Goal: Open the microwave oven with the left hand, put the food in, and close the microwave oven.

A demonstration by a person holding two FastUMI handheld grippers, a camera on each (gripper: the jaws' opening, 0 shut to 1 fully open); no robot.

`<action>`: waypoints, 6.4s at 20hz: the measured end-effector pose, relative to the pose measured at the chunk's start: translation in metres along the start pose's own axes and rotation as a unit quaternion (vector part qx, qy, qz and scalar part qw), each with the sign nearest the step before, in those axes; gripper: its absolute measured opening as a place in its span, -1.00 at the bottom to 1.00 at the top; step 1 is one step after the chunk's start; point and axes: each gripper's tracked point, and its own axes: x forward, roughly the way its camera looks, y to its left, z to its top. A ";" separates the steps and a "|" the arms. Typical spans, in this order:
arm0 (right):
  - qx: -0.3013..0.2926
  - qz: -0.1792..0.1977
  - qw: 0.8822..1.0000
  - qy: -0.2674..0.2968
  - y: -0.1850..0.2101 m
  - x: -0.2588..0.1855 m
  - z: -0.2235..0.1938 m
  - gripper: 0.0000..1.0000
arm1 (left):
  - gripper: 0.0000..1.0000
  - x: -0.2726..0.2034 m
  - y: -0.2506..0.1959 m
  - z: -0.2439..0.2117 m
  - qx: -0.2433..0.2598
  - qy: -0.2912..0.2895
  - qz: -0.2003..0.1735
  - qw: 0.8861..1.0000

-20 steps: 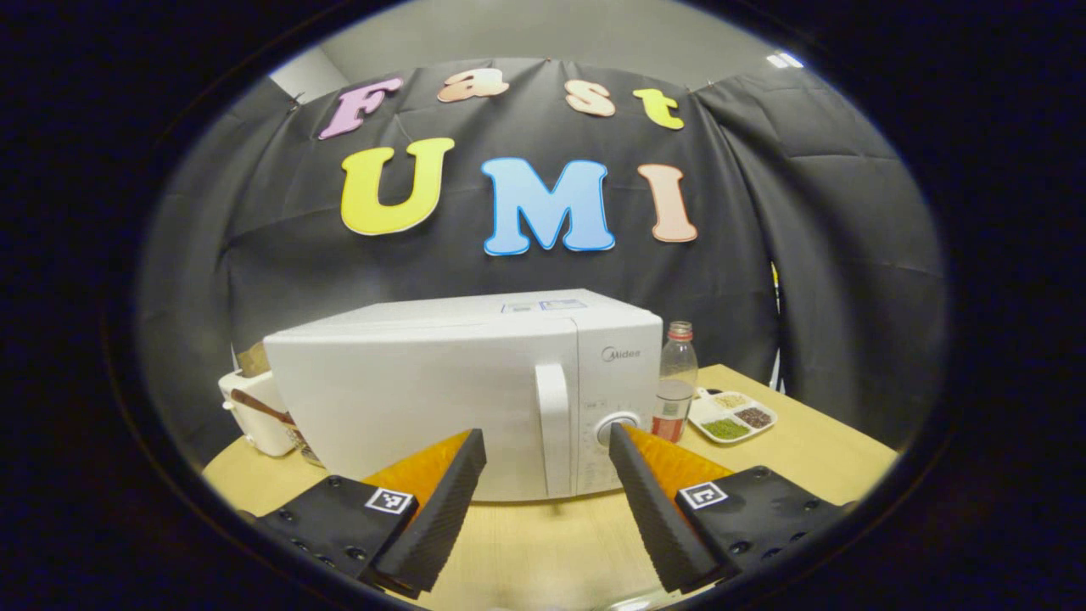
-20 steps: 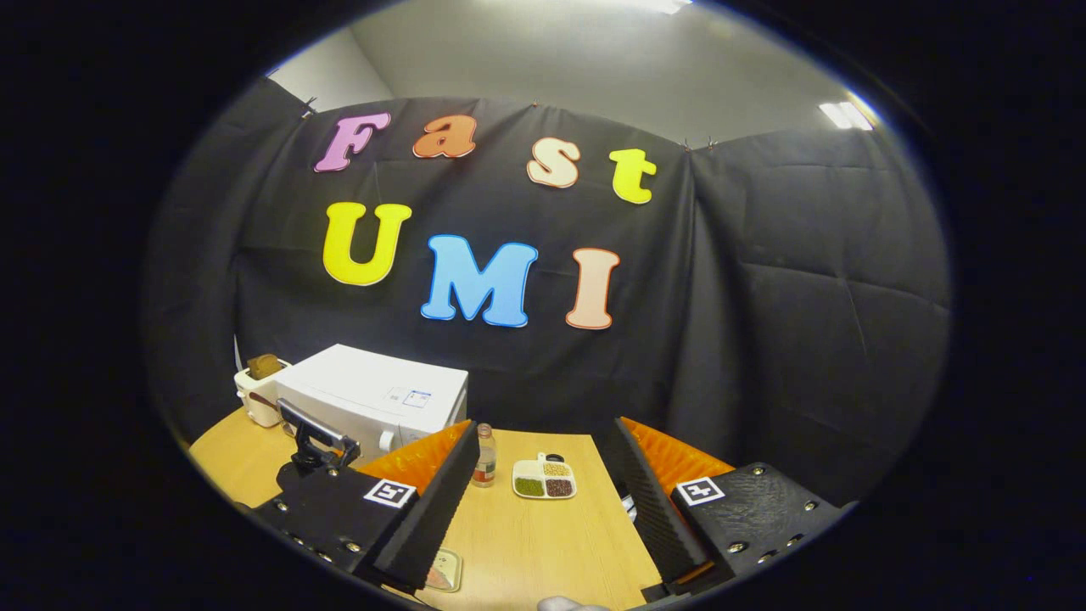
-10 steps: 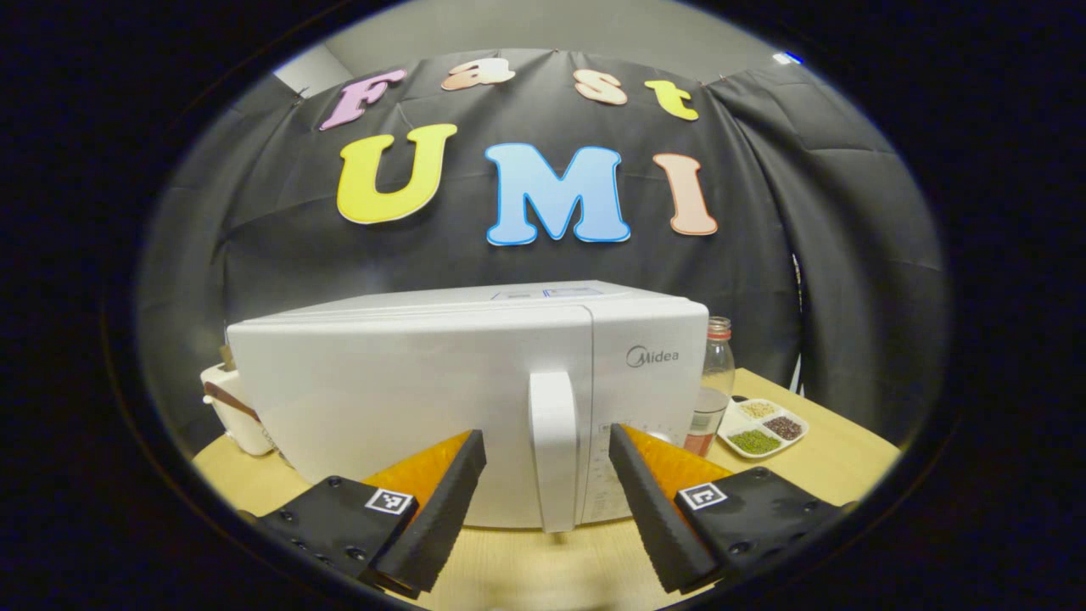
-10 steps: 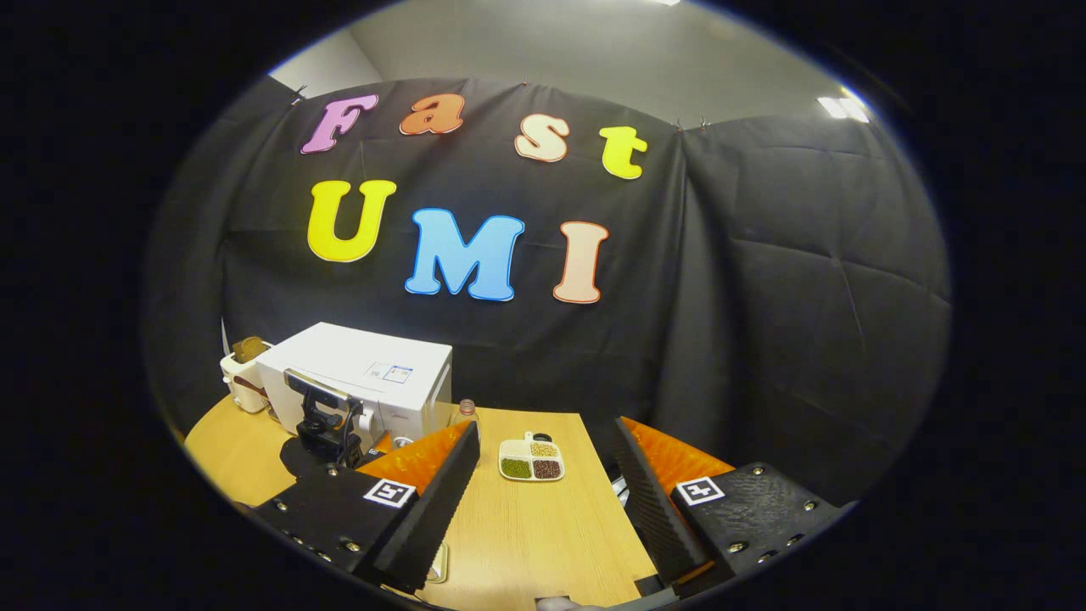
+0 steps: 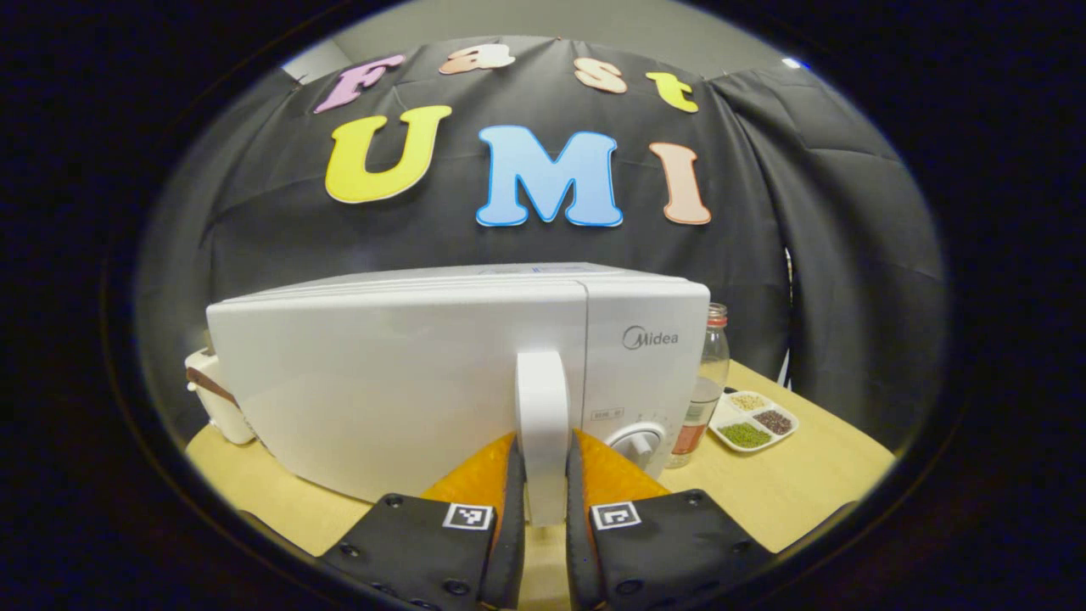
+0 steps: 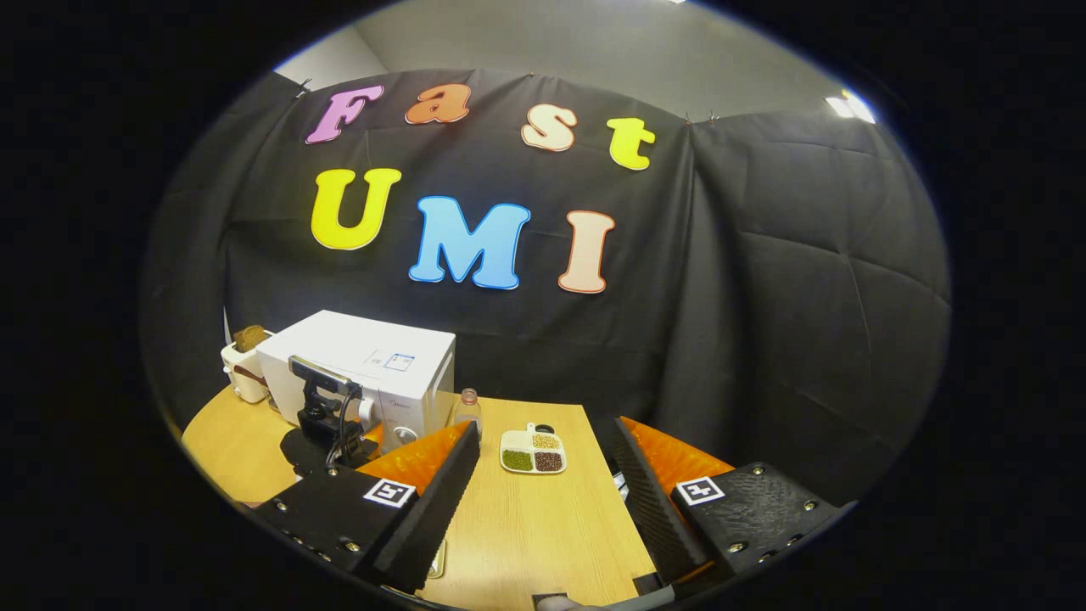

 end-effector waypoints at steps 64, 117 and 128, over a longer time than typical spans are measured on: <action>-0.023 0.205 0.978 0.022 0.200 -0.066 -0.055 0.92 | 0.95 -0.340 0.273 -0.048 0.056 0.047 0.126 0.989; -0.076 0.320 0.909 0.255 0.227 0.050 -0.312 0.16 | 0.89 -0.421 0.191 0.153 0.055 -0.051 0.175 0.982; 0.149 0.382 0.889 0.202 0.362 0.047 -0.151 0.15 | 0.89 -0.406 0.234 0.134 0.063 -0.028 0.152 0.986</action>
